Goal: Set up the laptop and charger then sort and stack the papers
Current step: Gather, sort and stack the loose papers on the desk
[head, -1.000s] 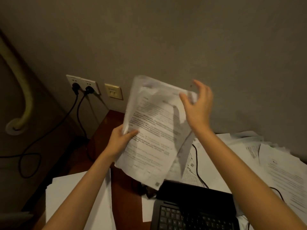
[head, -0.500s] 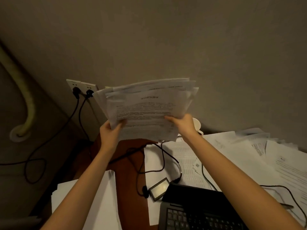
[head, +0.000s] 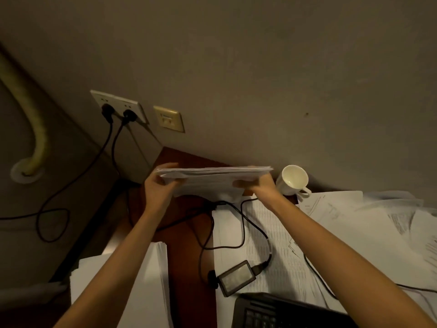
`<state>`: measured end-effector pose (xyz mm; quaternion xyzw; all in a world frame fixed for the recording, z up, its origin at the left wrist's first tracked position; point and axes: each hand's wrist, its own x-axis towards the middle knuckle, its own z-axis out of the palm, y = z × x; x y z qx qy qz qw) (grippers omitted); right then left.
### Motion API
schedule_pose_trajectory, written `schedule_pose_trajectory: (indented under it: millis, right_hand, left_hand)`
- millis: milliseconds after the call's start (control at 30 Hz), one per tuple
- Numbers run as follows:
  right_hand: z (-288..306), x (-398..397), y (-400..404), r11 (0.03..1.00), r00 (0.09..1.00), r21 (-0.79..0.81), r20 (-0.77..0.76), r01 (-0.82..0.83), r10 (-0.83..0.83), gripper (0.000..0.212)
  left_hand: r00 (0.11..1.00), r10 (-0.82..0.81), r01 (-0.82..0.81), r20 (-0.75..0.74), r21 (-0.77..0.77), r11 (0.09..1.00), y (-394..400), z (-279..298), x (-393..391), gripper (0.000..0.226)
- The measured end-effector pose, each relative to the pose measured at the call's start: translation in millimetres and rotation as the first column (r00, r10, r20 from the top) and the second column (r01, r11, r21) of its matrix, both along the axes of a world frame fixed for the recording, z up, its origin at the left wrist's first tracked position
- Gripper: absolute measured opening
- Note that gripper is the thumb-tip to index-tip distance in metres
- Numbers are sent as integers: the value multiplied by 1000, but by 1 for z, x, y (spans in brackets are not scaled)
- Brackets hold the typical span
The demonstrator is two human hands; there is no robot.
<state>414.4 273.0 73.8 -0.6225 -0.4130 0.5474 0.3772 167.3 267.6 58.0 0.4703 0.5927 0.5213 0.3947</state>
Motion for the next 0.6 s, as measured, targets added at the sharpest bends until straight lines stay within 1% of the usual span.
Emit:
schedule_pose_trajectory:
  millis: [67,133,167,233,267,333,400,500,567,600]
  right_hand:
    - [-8,-6,5,999,1000,-52,-9,-16,15,29]
    - [-11,-14,11,997,995,-47,81,-53,57,23]
    - [-9,-18,12,999,994,-32,98,-43,46,27]
    - [-5,-22,12,1000,999,19,51,12,-13,40]
    - [-2,-21,11,999,999,42,23,30,-31,40]
    - [7,-19,10,995,997,71,-41,75,-73,29]
    - [17,-15,9,989,990,87,-91,118,-110,19]
    - [25,-14,9,980,976,93,-146,174,-159,17]
    - [28,-15,10,983,977,56,-130,175,-166,14]
    - [29,-16,10,989,983,36,-121,143,-138,15]
  left_hand:
    - [1000,-11,11,0,-7,1000,4,-2,2,31]
    - [999,0,1,32,-27,1000,7,-1,11,27]
    - [998,24,-22,55,-39,999,9,1,15,26]
    - [993,69,-65,99,-36,997,10,6,19,31]
    - [992,65,-62,112,-27,998,10,9,18,34]
    - [996,-3,5,91,-23,1000,8,14,11,34]
    - [991,-123,126,62,-59,990,3,16,3,29]
    - [957,-269,284,114,-154,946,-14,11,0,21]
    - [948,-281,307,150,-199,931,-28,5,3,19]
    - [956,-246,277,160,-215,937,-34,1,5,17]
